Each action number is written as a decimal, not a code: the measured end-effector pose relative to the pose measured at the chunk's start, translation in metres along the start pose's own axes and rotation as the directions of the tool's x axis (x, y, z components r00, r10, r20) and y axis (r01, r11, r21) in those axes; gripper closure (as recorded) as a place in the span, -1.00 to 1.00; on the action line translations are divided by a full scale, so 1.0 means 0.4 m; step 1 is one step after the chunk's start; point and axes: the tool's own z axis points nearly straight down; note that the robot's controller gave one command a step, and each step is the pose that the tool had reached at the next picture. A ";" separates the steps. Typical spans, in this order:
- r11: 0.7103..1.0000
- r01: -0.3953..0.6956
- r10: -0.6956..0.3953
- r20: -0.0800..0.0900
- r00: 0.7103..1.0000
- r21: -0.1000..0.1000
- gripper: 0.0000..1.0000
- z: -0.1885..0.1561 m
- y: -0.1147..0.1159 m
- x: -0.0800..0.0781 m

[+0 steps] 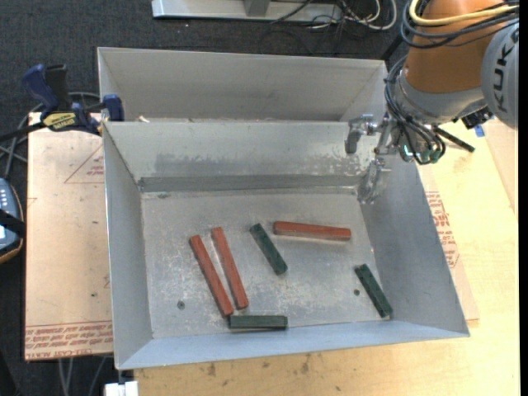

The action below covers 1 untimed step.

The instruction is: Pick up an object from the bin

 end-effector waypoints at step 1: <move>1.000 0.002 -0.002 0.008 1.000 0.001 -1.00 -0.012 0.001 -0.004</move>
Offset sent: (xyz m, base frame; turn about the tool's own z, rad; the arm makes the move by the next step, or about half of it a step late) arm -0.0169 0.0475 -0.1730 -0.1048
